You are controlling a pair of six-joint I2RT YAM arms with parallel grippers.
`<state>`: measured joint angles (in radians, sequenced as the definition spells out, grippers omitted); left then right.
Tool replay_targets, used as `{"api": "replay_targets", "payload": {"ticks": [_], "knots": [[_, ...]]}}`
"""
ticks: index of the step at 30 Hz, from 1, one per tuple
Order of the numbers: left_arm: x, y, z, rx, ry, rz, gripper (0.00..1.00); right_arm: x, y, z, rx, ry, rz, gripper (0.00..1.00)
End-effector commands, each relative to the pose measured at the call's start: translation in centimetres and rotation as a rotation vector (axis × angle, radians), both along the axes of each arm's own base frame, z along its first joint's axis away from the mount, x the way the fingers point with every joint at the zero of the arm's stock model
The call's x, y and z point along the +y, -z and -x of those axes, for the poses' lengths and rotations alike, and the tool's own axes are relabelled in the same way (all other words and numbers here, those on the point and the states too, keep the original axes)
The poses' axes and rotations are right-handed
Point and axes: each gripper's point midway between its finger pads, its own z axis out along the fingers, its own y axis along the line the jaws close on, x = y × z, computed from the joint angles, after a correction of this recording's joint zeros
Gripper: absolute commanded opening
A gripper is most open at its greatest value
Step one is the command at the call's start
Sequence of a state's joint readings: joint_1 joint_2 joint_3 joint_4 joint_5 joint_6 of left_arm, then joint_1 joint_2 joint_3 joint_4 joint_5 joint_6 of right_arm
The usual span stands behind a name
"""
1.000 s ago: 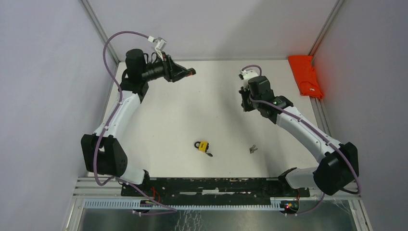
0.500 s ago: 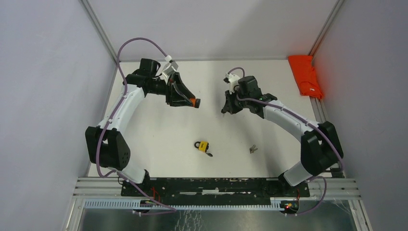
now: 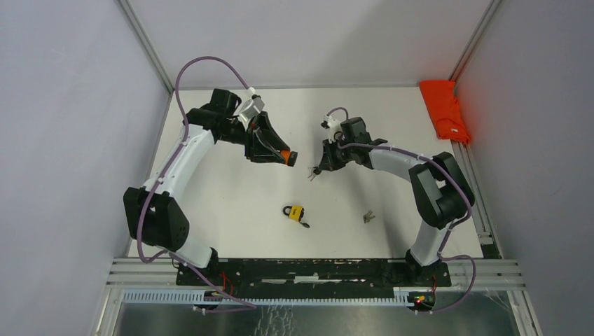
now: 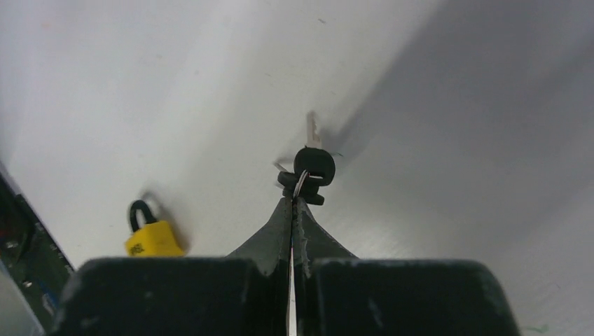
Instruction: Unlock with the key
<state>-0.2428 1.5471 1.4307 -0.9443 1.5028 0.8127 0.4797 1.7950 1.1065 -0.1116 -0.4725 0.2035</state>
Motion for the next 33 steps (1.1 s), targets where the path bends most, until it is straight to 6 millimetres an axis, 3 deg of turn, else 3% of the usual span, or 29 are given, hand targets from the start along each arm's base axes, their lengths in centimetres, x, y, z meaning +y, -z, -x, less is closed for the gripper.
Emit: {"api": "replay_targets", "payload": {"ticks": [1, 6, 14, 18, 20, 25, 30, 33], "knots": [[-0.4, -2.8, 1.1, -0.040, 0.066, 0.132, 0.02, -2.8, 2.3, -0.9, -0.018, 0.078, 0.093, 0.00], [-0.5, -2.6, 0.9, -0.038, 0.062, 0.133, 0.02, -4.7, 3.3, -0.2, -0.018, 0.101, 0.159, 0.00], [-0.6, -2.2, 1.0, -0.036, 0.057, 0.128, 0.02, -5.5, 3.3, 1.7, -0.006, 0.077, 0.173, 0.01], [-0.6, -2.1, 1.1, -0.033, 0.053, 0.123, 0.02, -5.6, 3.1, 2.2, -0.008, 0.059, 0.179, 0.07], [-0.7, -2.0, 1.1, -0.033, 0.052, 0.121, 0.02, -5.4, 2.8, 2.4, -0.012, 0.048, 0.182, 0.15], [-0.7, -1.8, 1.0, -0.023, 0.052, 0.119, 0.02, -5.4, 1.3, 1.7, -0.048, 0.080, 0.177, 0.36], [-0.7, -2.1, 0.9, -0.028, 0.053, 0.121, 0.02, -5.0, -0.1, 0.2, -0.057, 0.116, 0.177, 0.38], [-0.7, -2.3, 1.1, -0.036, 0.053, 0.124, 0.02, -5.1, 0.5, -0.6, -0.037, 0.140, 0.210, 0.37]]}}
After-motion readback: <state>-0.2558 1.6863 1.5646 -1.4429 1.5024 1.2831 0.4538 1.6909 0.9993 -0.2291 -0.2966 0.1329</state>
